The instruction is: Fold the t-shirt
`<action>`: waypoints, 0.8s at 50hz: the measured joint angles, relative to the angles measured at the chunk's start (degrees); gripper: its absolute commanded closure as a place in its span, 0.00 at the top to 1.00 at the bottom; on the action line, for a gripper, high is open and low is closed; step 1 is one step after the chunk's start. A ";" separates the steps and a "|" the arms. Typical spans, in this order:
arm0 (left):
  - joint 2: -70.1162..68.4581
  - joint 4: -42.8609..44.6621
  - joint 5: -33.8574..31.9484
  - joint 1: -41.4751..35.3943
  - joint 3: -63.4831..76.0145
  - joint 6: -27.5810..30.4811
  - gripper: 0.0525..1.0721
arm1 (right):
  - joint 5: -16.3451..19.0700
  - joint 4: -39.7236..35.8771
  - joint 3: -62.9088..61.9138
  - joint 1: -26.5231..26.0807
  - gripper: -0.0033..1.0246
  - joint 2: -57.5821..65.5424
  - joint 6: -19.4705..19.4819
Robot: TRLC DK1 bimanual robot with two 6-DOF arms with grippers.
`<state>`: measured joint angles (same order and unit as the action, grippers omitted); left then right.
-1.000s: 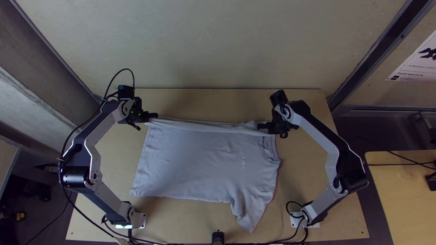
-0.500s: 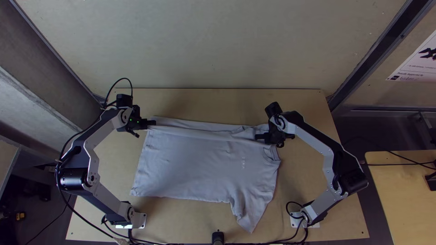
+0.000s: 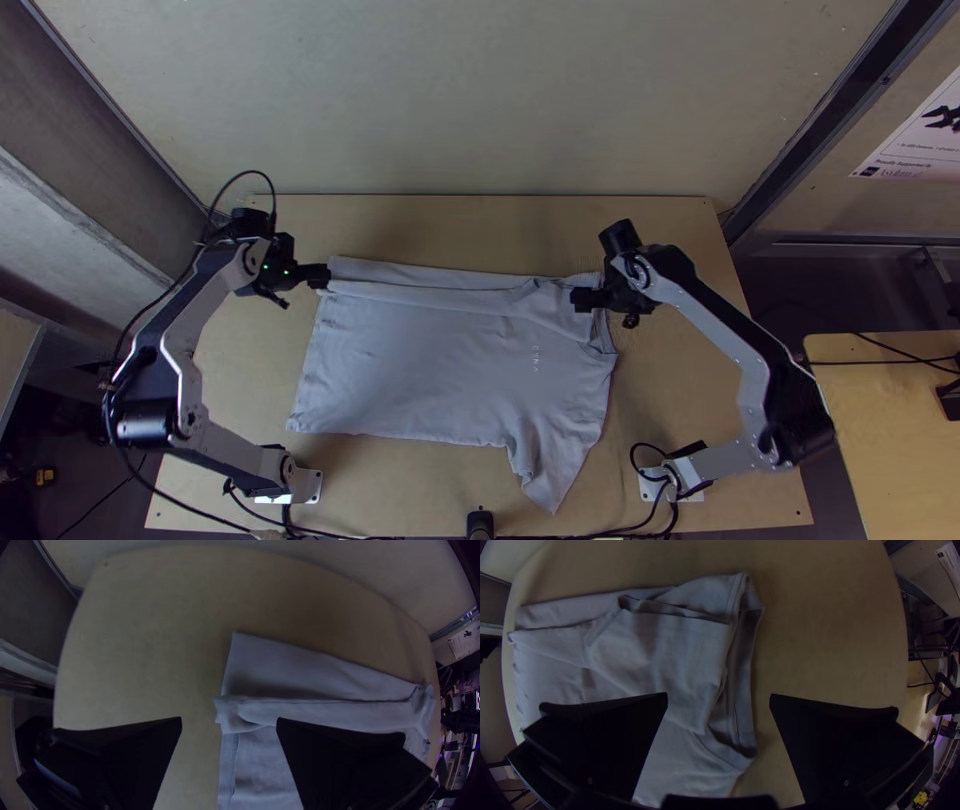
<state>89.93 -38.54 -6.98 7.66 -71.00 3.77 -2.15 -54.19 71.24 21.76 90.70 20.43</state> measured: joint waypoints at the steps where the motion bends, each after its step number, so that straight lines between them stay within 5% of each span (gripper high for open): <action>1: -1.01 -0.22 -0.09 0.02 -0.07 0.28 0.96 | 0.02 -0.55 0.00 0.02 0.96 -0.83 0.39; 33: -17.77 -25.33 1.79 1.09 7.30 15.19 0.96 | 0.11 -9.38 -7.45 9.79 0.96 -26.73 9.92; 40: -19.93 -30.47 5.66 1.09 12.20 17.64 0.96 | 3.28 -14.40 -7.93 13.16 0.96 -27.58 13.53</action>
<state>70.00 -69.01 -1.32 8.75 -58.81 21.41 1.13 -68.60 63.31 34.92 63.11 33.95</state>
